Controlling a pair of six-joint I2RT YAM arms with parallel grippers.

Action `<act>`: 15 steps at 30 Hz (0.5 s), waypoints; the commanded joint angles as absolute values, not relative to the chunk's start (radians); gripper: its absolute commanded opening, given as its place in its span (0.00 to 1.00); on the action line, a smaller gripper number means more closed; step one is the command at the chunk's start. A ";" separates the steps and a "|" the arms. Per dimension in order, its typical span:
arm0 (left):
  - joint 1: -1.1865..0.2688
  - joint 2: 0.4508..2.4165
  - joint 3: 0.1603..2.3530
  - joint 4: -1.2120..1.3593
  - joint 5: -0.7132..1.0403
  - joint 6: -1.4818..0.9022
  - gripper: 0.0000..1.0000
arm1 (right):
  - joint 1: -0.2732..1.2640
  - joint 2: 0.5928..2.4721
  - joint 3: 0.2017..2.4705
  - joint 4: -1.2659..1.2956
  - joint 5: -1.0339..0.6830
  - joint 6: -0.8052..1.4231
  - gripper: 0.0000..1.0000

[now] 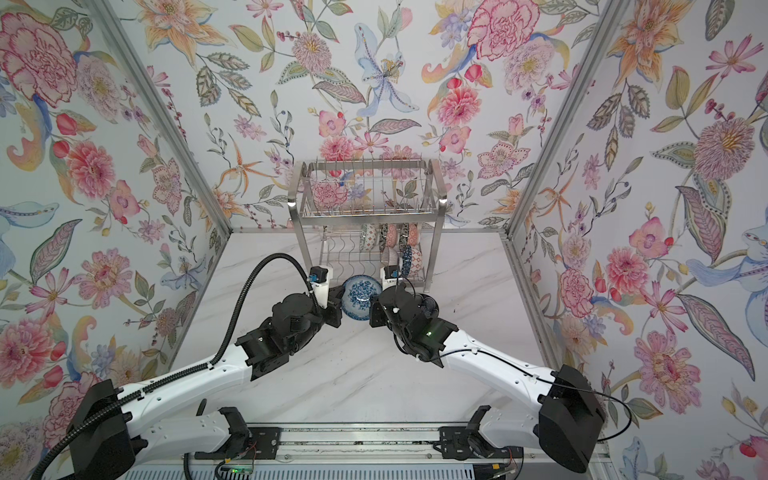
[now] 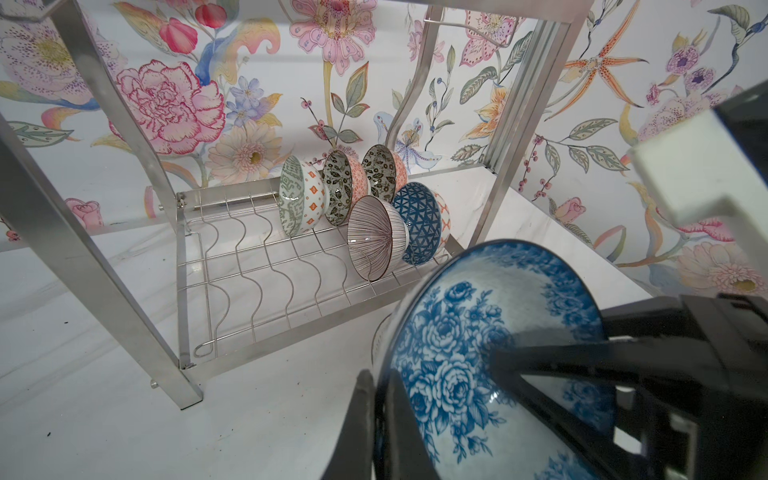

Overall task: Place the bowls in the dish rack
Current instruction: 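Close right gripper on blue floral bowl while left gripper releases and withdraws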

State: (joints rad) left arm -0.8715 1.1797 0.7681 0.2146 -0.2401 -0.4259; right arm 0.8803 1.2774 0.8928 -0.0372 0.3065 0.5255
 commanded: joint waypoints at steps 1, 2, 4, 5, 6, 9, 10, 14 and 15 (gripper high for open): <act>-0.884 1.151 0.784 0.304 -0.230 -0.443 0.00 | 0.896 1.292 0.910 -0.014 0.269 0.523 0.09; -0.884 1.148 0.783 0.302 -0.230 -0.440 0.00 | 0.896 1.296 0.915 -0.018 0.267 0.522 0.01; -0.885 1.148 0.779 0.290 -0.238 -0.432 0.00 | 0.897 1.300 0.922 -0.026 0.271 0.517 0.00; -0.882 1.146 0.782 0.272 -0.243 -0.425 0.00 | 0.897 1.298 0.924 -0.027 0.275 0.514 0.00; -0.882 1.143 0.785 0.248 -0.249 -0.421 0.00 | 0.899 1.296 0.926 -0.029 0.279 0.508 0.00; -0.876 1.109 0.813 0.134 -0.279 -0.382 0.12 | 0.898 1.295 0.942 -0.054 0.308 0.482 0.00; -0.869 1.093 0.829 0.085 -0.289 -0.365 0.28 | 0.898 1.297 0.952 -0.066 0.319 0.468 0.00; -0.766 1.025 0.918 -0.158 -0.249 -0.282 0.99 | 0.896 1.328 1.026 -0.116 0.358 0.399 0.00; -0.730 1.011 0.940 -0.217 -0.216 -0.263 0.99 | 0.895 1.345 1.051 -0.132 0.375 0.380 0.00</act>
